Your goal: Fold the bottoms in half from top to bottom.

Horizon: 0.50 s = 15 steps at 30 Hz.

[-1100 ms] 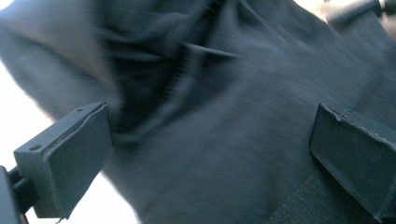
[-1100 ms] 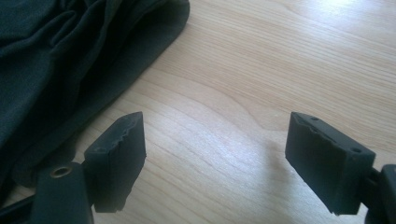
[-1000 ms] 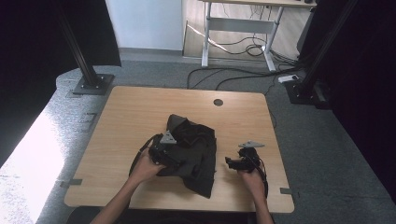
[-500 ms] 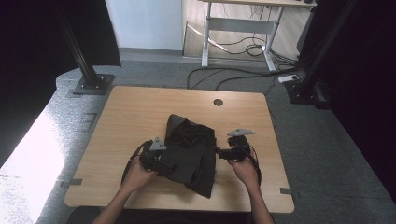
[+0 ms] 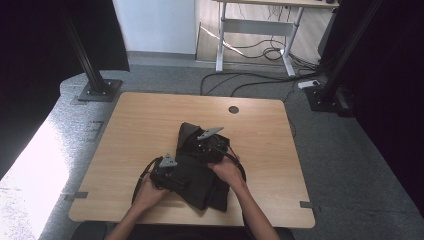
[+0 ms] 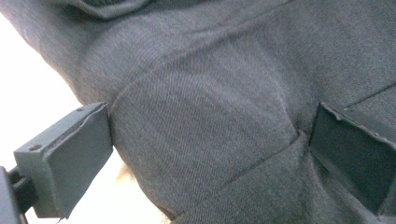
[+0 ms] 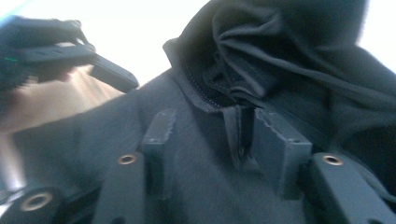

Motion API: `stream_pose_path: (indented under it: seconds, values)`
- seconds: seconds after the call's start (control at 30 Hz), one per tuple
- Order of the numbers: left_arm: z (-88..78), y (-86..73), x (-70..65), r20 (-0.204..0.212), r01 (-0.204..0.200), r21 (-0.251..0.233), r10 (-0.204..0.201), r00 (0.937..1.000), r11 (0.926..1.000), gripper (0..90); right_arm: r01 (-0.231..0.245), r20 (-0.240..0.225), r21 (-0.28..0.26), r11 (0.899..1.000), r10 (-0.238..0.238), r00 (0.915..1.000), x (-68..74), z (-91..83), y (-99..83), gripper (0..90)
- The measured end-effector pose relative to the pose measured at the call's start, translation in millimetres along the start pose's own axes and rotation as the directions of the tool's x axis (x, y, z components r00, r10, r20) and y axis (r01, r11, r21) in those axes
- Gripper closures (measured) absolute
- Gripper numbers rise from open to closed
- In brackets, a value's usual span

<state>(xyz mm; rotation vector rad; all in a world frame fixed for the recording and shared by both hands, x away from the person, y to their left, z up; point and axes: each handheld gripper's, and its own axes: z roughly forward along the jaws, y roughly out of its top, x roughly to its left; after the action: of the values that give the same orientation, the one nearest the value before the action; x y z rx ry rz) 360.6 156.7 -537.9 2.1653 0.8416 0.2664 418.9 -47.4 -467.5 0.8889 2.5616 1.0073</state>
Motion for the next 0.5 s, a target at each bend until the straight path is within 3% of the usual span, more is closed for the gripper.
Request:
stream_pose_path:
  seconds: [0.1,0.2,0.33,0.5]
  values:
    - [1.7,-1.5,-0.7,0.001,0.000,0.003,0.000,1.0000,1.0000,0.0,0.010,0.029,0.046,0.999,-0.011,0.9995,-0.2,16.1,0.2,50.6]
    - [2.4,-2.3,-0.4,0.002,-0.003,0.009,0.003,1.0000,1.0000,0.0,-0.002,0.054,0.074,0.997,-0.002,0.9985,-3.9,26.3,-2.4,66.7]
    - [3.8,-3.3,0.9,0.010,0.008,0.013,-0.008,0.9999,0.9999,0.0,-0.047,0.069,0.044,0.998,0.044,0.9967,-15.5,22.1,-2.6,81.0]
    - [5.4,-3.8,2.0,0.016,0.016,0.019,-0.017,0.9997,0.9997,0.0,-0.100,0.119,-0.033,0.994,0.103,0.9875,-39.5,-0.7,3.9,85.3]
